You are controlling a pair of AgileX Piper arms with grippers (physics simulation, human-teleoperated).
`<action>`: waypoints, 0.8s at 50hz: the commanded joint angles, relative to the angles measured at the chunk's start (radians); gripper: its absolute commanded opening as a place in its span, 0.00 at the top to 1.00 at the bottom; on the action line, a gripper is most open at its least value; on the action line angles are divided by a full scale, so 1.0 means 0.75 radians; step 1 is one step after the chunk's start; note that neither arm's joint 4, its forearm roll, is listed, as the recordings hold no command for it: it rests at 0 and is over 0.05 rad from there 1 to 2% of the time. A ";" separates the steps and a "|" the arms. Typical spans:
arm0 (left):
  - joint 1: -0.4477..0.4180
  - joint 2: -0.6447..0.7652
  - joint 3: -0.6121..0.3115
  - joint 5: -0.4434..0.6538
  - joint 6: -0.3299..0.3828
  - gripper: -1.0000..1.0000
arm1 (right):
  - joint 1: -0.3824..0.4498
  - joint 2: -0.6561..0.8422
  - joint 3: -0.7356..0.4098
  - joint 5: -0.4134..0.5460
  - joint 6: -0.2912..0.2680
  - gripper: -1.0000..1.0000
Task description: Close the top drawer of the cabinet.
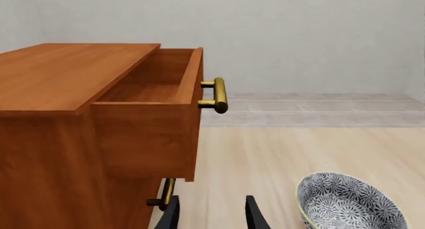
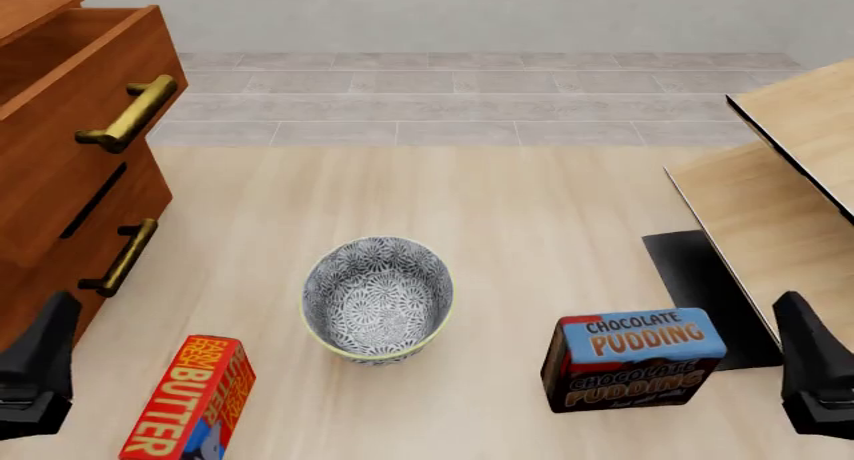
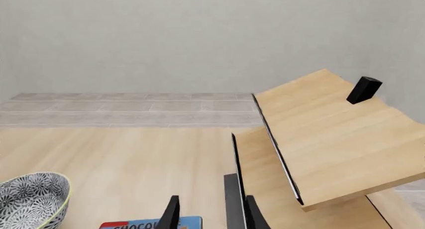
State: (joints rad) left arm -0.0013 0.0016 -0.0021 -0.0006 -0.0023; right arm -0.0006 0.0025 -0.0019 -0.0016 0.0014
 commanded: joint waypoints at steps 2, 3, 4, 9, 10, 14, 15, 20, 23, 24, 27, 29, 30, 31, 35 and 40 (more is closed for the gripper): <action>-0.027 -0.002 -0.064 -0.030 -0.074 0.00 | -0.006 0.009 -0.035 0.014 0.036 0.00; -0.044 -0.002 -0.098 -0.036 -0.083 0.00 | -0.007 0.006 -0.055 0.024 0.033 0.00; -0.048 -0.002 -0.125 -0.011 -0.067 0.00 | -0.002 0.006 -0.069 0.032 0.031 0.00; -0.041 -0.002 -0.141 0.010 -0.064 0.00 | -0.006 0.003 -0.116 0.039 0.019 0.00; -0.037 -0.002 -0.123 0.012 -0.058 0.00 | -0.006 0.011 -0.124 0.041 0.022 0.00; -0.025 -0.002 -0.092 0.001 -0.058 0.00 | -0.012 0.000 -0.121 0.056 0.023 0.00; -0.022 -0.002 -0.089 -0.004 -0.063 0.00 | -0.015 0.003 -0.115 0.044 0.017 0.00; -0.047 -0.002 -0.106 0.023 -0.040 0.00 | -0.008 -0.001 -0.099 0.045 0.014 0.00; -0.064 -0.002 -0.101 0.029 -0.021 0.00 | -0.001 -0.001 -0.097 0.047 0.009 0.00; -0.064 -0.002 -0.101 0.029 -0.021 0.00 | -0.001 -0.001 -0.097 0.047 0.009 0.00; -0.057 -0.002 -0.090 0.030 0.001 0.00 | 0.012 -0.001 -0.096 0.051 0.011 0.00; -0.073 -0.002 -0.101 0.029 0.038 0.00 | 0.020 -0.002 -0.096 0.052 0.008 0.00; -0.082 -0.002 -0.099 0.024 0.063 0.00 | 0.022 -0.002 -0.095 0.052 0.008 0.00; -0.079 -0.002 -0.100 0.019 0.113 0.00 | 0.027 -0.002 -0.093 0.051 0.007 0.00; -0.091 -0.002 -0.112 0.029 0.112 0.00 | 0.035 -0.002 -0.087 0.047 0.005 0.00; -0.118 -0.001 -0.129 0.029 0.169 0.00 | 0.046 -0.002 -0.082 0.048 0.007 0.00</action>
State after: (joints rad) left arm -0.0637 0.0005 -0.0825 0.0153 0.0627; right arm 0.0190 0.0016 -0.0687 0.0339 0.0082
